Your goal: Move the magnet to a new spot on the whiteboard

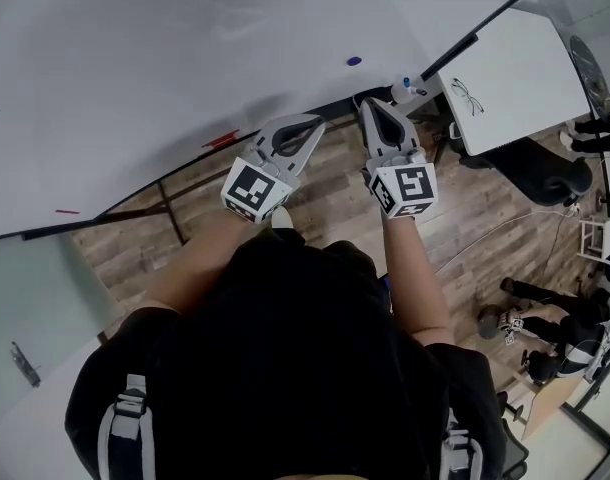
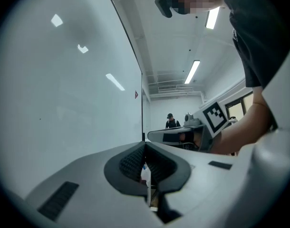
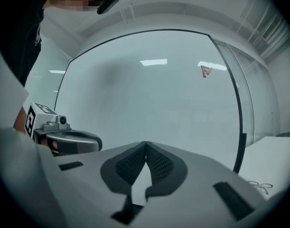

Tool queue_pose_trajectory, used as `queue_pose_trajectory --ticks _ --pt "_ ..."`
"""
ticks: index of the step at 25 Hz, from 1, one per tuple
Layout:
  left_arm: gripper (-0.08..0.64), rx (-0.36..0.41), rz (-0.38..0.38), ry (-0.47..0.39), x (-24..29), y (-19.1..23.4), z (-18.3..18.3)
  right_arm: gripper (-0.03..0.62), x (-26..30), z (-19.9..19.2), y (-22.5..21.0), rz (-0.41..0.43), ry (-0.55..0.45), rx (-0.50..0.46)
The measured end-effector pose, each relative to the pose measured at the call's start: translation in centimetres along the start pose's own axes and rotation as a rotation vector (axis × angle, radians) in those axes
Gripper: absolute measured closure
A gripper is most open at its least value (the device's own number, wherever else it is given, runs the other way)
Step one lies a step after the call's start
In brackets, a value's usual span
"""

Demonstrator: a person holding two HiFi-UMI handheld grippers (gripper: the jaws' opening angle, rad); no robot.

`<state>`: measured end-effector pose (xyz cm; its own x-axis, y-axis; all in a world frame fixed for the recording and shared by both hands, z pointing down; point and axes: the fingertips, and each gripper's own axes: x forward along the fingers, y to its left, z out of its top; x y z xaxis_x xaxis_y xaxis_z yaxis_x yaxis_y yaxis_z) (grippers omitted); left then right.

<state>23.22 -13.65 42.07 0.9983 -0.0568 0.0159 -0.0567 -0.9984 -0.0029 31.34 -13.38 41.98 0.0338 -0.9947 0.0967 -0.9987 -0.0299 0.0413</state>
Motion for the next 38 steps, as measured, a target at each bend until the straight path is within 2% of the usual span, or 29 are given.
queue_pose_trajectory --ticks 12,16,26,38 --pt "0.555 -0.028 0.051 -0.011 3.5 2.0 -1.4 0.591 5.0 -2.3 -3.9 -0.042 0.023 -0.064" --pt "0.555 -0.029 0.082 -0.018 4.2 2.8 -1.4 0.535 6.4 -3.5 -5.1 -0.044 0.038 -0.044" --pt "0.555 -0.032 0.118 -0.012 4.5 3.8 -1.8 0.466 8.9 -5.5 -5.4 -0.016 0.067 -0.028" --pt "0.555 -0.041 0.13 -0.004 4.5 4.5 -2.0 0.469 9.3 -5.8 -5.4 0.0 0.028 -0.018"
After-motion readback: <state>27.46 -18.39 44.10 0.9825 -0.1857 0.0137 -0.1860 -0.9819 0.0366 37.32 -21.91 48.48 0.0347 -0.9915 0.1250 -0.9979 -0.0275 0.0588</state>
